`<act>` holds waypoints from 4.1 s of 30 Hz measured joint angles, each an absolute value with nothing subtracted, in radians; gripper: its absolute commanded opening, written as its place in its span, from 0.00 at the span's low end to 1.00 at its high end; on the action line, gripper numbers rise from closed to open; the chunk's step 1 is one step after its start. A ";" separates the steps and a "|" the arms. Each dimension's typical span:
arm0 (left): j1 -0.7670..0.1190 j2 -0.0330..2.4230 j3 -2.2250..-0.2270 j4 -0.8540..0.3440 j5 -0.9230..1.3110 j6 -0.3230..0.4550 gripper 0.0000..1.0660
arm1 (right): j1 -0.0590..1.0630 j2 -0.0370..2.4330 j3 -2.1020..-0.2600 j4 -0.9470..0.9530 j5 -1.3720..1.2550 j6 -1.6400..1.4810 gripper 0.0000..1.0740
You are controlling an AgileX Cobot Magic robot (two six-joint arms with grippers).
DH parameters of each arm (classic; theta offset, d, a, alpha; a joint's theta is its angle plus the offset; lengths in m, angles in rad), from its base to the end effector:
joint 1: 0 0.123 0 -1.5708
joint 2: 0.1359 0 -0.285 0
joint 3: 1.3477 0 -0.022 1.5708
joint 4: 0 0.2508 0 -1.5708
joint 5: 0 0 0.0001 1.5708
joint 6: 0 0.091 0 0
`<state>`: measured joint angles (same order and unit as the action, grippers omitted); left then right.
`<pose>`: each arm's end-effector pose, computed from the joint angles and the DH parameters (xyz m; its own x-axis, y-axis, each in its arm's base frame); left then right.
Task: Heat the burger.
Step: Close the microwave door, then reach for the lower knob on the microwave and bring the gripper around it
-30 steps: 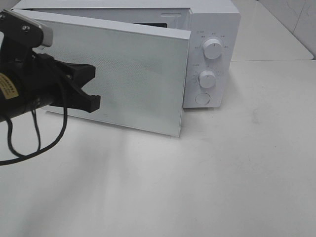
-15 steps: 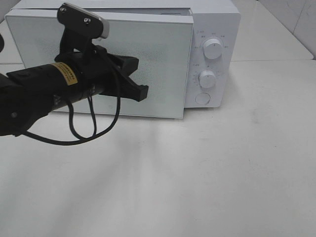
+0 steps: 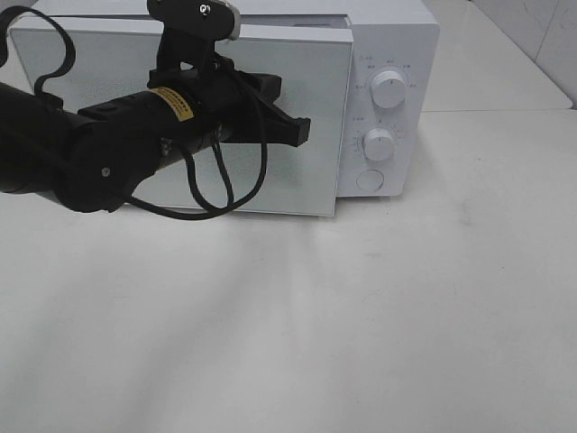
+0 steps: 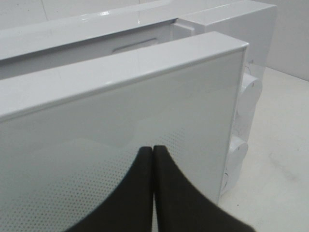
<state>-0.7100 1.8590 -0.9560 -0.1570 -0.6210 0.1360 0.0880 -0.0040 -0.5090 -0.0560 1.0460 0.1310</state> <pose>0.3041 -0.2505 0.1970 -0.1465 0.1364 -0.9798 0.5827 0.8123 0.0259 -0.0056 -0.0049 0.2811 -0.4312 0.0650 -0.8999 0.0001 0.9974 0.0720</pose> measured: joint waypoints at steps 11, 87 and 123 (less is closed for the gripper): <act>-0.710 1.919 -1.035 -0.206 -0.620 0.159 0.00 | 0.088 -0.004 -0.509 -0.056 1.046 0.131 0.70; -0.685 1.567 -1.042 -0.145 0.703 0.196 0.95 | 0.088 -0.004 -0.509 -0.056 1.046 0.131 0.70; 0.047 0.798 -0.714 -0.132 1.169 0.110 0.95 | 0.088 -0.004 -0.509 -0.056 1.046 0.131 0.70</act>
